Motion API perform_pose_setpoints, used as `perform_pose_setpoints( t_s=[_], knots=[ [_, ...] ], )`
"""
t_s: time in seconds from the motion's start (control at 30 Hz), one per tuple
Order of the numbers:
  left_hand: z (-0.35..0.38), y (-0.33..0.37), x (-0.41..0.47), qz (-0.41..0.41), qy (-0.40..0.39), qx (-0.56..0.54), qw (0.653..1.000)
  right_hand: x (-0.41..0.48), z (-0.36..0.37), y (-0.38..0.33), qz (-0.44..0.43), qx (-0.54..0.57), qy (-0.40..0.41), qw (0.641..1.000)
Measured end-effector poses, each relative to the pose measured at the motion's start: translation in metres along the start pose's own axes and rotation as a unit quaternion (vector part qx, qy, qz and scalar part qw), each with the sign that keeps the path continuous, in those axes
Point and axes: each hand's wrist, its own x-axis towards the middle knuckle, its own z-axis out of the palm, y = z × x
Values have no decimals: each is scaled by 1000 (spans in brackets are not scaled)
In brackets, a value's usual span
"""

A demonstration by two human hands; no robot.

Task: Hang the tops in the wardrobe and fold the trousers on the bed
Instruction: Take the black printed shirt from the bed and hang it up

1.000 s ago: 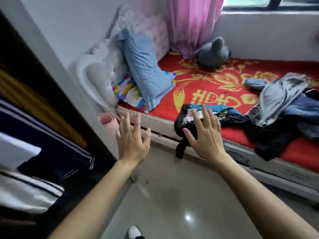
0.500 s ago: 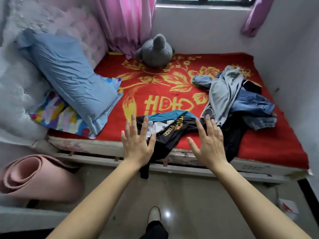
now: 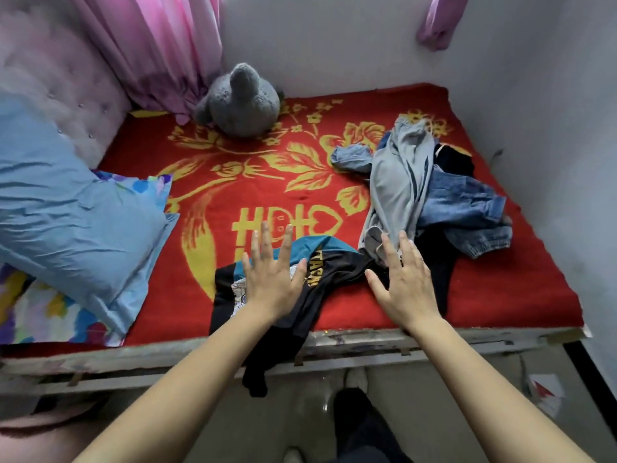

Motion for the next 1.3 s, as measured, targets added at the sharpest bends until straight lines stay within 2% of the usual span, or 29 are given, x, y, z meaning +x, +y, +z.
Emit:
perform_pose_setpoints(
  t_s=[0.13, 0.3, 0.4, 0.5, 0.67, 0.77, 0.9, 1.03, 1.13, 1.17, 1.2, 1.27, 1.3],
  knots=[
    [32, 15, 57, 13, -39, 48, 998, 52, 29, 33, 12, 16, -45, 999],
    [87, 5, 107, -31, -113, 97, 988, 104, 88, 79, 72, 52, -182, 979],
    [132, -9, 120, -74, -154, 114, 979, 125, 138, 105, 137, 90, -279, 946],
    [179, -23, 122, -110, -189, 120, 968, 129, 187, 119, 199, 125, -342, 910],
    [262, -54, 127, -133, -227, 83, 961, 128, 276, 126, 291, 177, -389, 856],
    [311, -75, 135, -137, -240, 62, 959, 127, 324, 123, 345, 219, -381, 829],
    [358, -104, 157, -129, -204, 73, 968, 129, 374, 107, 446, 310, -289, 788],
    [373, -129, 185, -90, -162, 116, 976, 141, 399, 88, 483, 363, -207, 770],
    [363, -139, 204, -148, -77, 11, 986, 159, 401, 71, 504, 463, -151, 713],
    [358, -143, 210, -177, -35, -52, 982, 165, 399, 62, 488, 483, -138, 714],
    [351, -149, 217, -203, 13, -107, 973, 171, 396, 51, 452, 492, -128, 733],
    [337, -166, 233, -285, 118, -172, 935, 178, 388, 28, 328, 493, -115, 798],
    [331, -178, 241, -343, 165, -184, 906, 181, 385, 18, 258, 488, -116, 826]
  ],
)
